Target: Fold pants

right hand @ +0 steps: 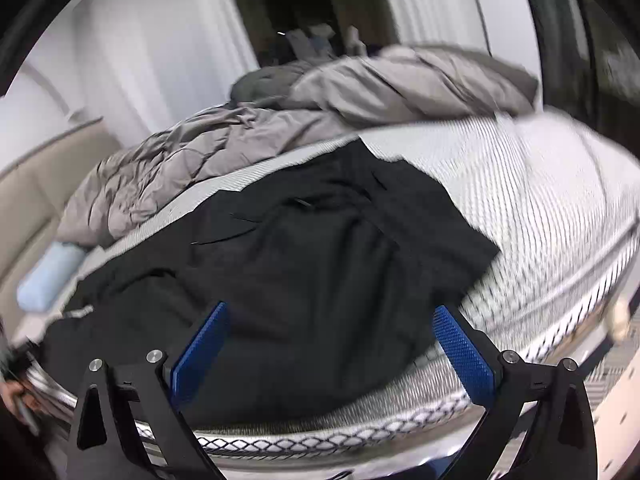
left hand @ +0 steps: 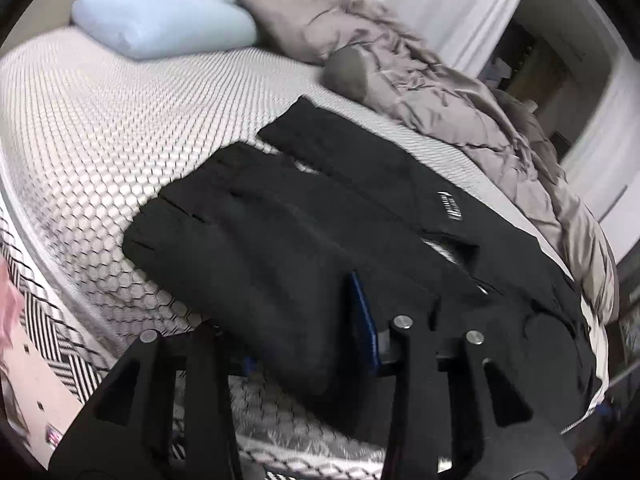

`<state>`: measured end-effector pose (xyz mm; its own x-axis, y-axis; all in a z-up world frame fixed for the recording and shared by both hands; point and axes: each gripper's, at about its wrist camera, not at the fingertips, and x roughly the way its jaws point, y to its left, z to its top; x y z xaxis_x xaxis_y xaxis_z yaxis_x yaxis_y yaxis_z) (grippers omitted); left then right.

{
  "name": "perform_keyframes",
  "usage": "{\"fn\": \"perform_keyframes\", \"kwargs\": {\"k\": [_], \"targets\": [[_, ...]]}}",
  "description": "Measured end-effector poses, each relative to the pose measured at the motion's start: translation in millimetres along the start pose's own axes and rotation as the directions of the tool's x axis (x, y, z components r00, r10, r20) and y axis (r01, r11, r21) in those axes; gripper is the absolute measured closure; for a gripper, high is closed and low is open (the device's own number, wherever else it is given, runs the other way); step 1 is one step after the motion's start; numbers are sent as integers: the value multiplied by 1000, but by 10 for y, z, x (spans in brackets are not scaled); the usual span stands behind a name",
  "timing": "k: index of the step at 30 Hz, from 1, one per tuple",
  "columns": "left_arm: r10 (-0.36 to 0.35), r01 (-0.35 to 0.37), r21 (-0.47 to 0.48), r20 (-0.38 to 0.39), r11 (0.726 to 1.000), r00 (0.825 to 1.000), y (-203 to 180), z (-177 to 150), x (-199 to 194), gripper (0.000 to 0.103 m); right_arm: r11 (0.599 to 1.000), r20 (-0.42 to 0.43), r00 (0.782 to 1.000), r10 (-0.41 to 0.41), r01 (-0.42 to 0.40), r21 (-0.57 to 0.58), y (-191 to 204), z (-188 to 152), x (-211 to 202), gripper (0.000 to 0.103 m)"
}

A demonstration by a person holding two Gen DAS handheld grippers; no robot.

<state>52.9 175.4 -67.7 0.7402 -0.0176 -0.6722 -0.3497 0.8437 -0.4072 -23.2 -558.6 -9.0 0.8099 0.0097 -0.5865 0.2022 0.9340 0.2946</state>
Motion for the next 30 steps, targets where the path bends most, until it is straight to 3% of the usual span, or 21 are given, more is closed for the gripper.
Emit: {"fn": "perform_keyframes", "kwargs": {"k": [4, 5, 7, 8, 10, 11, 12, 13, 15, 20, 23, 24, 30], "targets": [[-2, 2, -11, 8, 1000, 1000, 18, 85, 126, 68, 992, -34, 999, 24, -20, 122, -306, 69, 74, 0], [-1, 2, -15, 10, 1000, 1000, 30, 118, 147, 78, 986, -46, 998, 32, -24, 163, -405, 109, 138, 1], [-6, 6, -23, 12, 1000, 1000, 69, 155, 176, 96, 964, -48, 997, 68, -53, 259, -615, 202, 290, 14], [-13, 13, -20, 18, 1000, 1000, 78, 158, 155, 98, 947, -66, 995, 76, -52, 317, -736, 253, 419, 20], [-8, 8, -5, 45, 1000, 999, 64, 154, 87, 100, 929, -111, 992, 60, -15, 371, -839, 303, 583, 60], [-3, 3, 3, 56, 1000, 998, 63, 113, 9, 101, 927, -120, 991, 52, -4, 374, -858, 321, 623, 65], [9, -9, 6, 62, 1000, 998, 61, 100, -41, 101, 928, -111, 992, 63, -18, 373, -857, 331, 608, 84], [28, -28, 5, 55, 1000, 998, 77, 83, -83, 101, 930, -95, 992, 80, -40, 366, -850, 346, 560, 88], [53, -53, -5, 28, 999, 998, 140, 30, -135, 101, 937, -40, 998, 45, -28, 348, -890, 341, 365, 90], [39, -39, -43, 1, 998, 999, 279, -17, -160, 93, 918, -91, 994, 59, -18, 397, -1110, 206, 412, 88], [21, -20, -83, 15, 996, 1000, 377, -31, -248, 83, 893, -65, 989, 133, -91, 441, -1105, 163, 369, 65], [11, -9, -95, 16, 995, 1000, 409, -29, -263, 82, 889, -48, 989, 143, -106, 446, -1098, 149, 348, 52], [-68, 65, -206, -9, 976, 998, 659, 33, -112, 82, 887, -45, 988, 150, -114, 447, -1011, 170, 410, 46]]}}
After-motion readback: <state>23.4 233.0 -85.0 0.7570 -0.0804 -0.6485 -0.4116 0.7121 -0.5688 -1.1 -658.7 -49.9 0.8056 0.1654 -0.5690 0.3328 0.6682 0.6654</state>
